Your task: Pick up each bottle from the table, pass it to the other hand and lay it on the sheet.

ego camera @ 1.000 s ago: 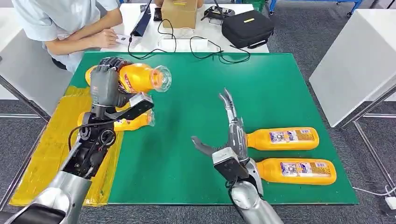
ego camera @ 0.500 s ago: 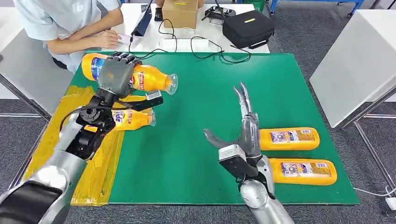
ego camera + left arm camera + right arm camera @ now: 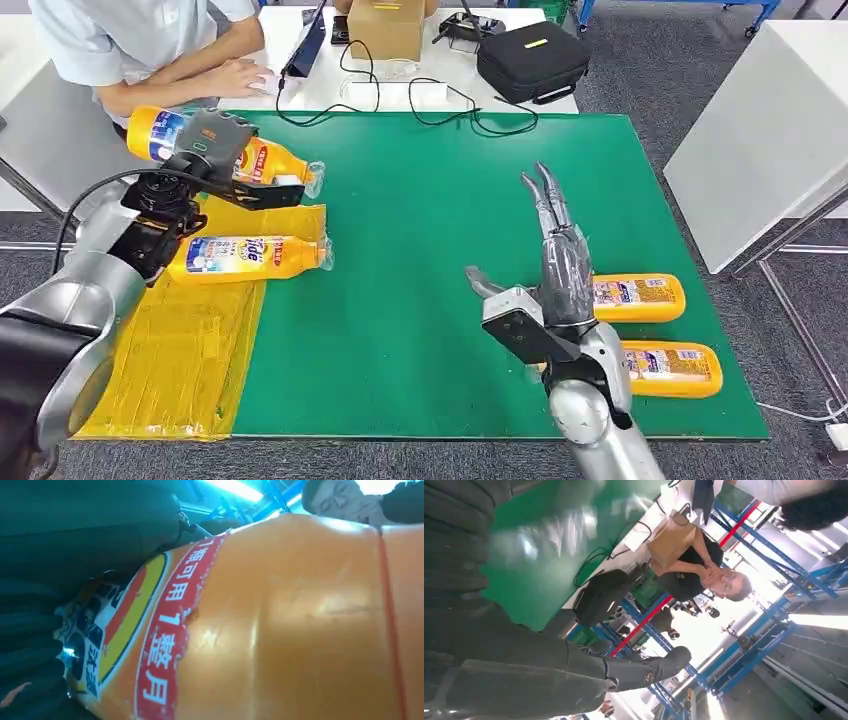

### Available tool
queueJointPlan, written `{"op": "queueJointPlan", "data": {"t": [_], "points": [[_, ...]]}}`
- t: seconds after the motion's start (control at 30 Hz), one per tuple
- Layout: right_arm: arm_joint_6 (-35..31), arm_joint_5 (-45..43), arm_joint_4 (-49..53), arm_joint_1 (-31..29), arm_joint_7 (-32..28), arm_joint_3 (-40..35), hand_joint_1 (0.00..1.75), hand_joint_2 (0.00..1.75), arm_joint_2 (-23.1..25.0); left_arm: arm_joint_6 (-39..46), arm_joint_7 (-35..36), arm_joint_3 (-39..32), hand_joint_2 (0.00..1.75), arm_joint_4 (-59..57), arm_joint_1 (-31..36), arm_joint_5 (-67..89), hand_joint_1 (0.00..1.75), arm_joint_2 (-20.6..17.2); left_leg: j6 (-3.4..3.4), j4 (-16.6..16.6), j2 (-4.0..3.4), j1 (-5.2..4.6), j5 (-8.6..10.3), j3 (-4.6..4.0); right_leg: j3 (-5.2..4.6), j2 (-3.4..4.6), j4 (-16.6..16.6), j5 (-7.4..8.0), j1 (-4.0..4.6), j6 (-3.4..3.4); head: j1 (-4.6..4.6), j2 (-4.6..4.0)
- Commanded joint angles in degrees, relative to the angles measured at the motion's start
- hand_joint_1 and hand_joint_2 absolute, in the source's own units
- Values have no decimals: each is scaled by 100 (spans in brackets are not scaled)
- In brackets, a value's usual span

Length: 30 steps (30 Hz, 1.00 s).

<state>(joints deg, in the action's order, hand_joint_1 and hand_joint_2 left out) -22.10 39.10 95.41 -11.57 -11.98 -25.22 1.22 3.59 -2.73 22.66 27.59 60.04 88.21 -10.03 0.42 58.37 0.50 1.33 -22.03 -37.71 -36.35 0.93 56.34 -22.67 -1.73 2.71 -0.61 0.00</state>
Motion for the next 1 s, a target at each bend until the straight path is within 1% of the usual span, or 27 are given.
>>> {"op": "queueJointPlan", "data": {"t": [0.03,0.1,0.17,0.2,0.3,0.33,0.37,0.4,0.47,0.5,0.67,0.7,0.77,0.8,0.83,0.87,0.9,0.97,1.0], "points": [[117,18,-13,30,21,226,0,175,-155,-1627,337,-119,175,-1278,707,-362,175,174,5,7,5,4,-9,15,21,-15,2,-11,9,-14,0,0],[132,6,-50,58,-15,267,0,175,-172,-1770,149,-311,175,-1316,640,-579,175,183,5,1,-8,2,-14,31,31,-5,-1,-11,9,-20,-4,0],[141,-19,-85,57,-37,286,0,175,-186,-1767,61,-402,175,-1273,560,-688,175,189,3,3,2,5,-8,16,16,-13,-1,-8,10,-14,0,0],[137,-35,-90,59,-50,301,0,175,-188,-1691,35,-508,175,-1256,495,-804,175,208,5,4,8,7,-12,26,28,-22,0,-15,13,-19,-2,0],[138,-37,-90,59,-51,302,0,175,-190,-1678,35,-504,175,-1257,466,-804,175,223,7,1,2,3,-6,19,22,-12,-2,-9,7,-12,-2,0],[157,-59,-89,45,-57,297,0,175,-190,-1735,-36,-539,175,-1266,455,-861,175,239,10,3,-1,3,-12,29,33,-13,-1,-14,9,-16,0,0],[169,-79,-117,17,-53,295,0,175,-189,-1770,-91,-580,175,-1260,432,-925,175,265,8,1,-1,1,-6,18,20,-9,-1,-8,5,-11,0,0],[176,-91,-151,-2,-50,297,0,175,-184,-1817,-136,-618,175,-1274,400,-983,175,305,11,4,-2,3,-15,35,39,-13,-2,-16,10,-18,0,0],[193,-110,-202,-9,-51,290,0,175,-178,-1808,-159,-643,175,-1270,325,-1026,175,352,5,-1,3,1,-2,14,16,-10,-2,-5,4,-10,-2,0],[201,-119,-222,-10,-54,287,0,175,-175,-1774,-154,-643,175,-1257,288,-1031,175,362,8,-3,6,0,-7,29,34,-18,-4,-13,6,-16,0,0],[198,-123,-240,-3,-57,284,0,175,-163,-1733,-128,-646,175,-1252,235,-1038,175,380,5,0,-1,2,-4,15,19,-8,-3,-6,6,-11,0,0],[198,-123,-240,-3,-57,284,0,175,-163,-1733,-128,-646,175,-1252,235,-1038,175,380,7,1,-2,2,-10,25,29,-10,-2,-11,8,-17,-2,0],[195,-123,-232,-1,-57,285,0,175,-163,-1737,-122,-647,175,-1254,245,-1042,175,376,5,-1,0,1,-2,12,14,-8,-2,-5,5,-10,0,0],[195,-123,-232,-1,-57,285,0,175,-163,-1737,-122,-647,175,-1254,245,-1042,175,376,10,2,-1,2,-19,44,48,-16,-1,-22,11,-25,0,0],[195,-123,-232,-1,-57,285,0,175,-163,-1737,-122,-647,175,-1254,245,-1042,175,376,5,0,1,3,-6,18,22,-11,-2,-9,7,-13,-2,0],[195,-123,-232,-1,-57,285,0,175,-163,-1737,-122,-647,175,-1254,245,-1042,175,376,5,0,1,3,-3,13,16,-8,-2,-6,7,-11,0,0],[195,-123,-232,-1,-57,285,0,175,-163,-1737,-122,-647,175,-1254,245,-1042,175,376,8,2,0,3,-11,27,32,-13,-1,-14,9,-17,-2,0],[195,-123,-232,-1,-57,285,0,175,-163,-1737,-122,-647,175,-1254,245,-1042,175,376,5,-1,0,1,-3,13,16,-8,-2,-6,5,-10,-2,0],[195,-123,-232,-1,-57,285,0,175,-163,-1737,-122,-647,175,-1254,245,-1042,175,376,7,1,0,3,-10,26,30,-12,-3,-12,8,-16,0,0]]}}
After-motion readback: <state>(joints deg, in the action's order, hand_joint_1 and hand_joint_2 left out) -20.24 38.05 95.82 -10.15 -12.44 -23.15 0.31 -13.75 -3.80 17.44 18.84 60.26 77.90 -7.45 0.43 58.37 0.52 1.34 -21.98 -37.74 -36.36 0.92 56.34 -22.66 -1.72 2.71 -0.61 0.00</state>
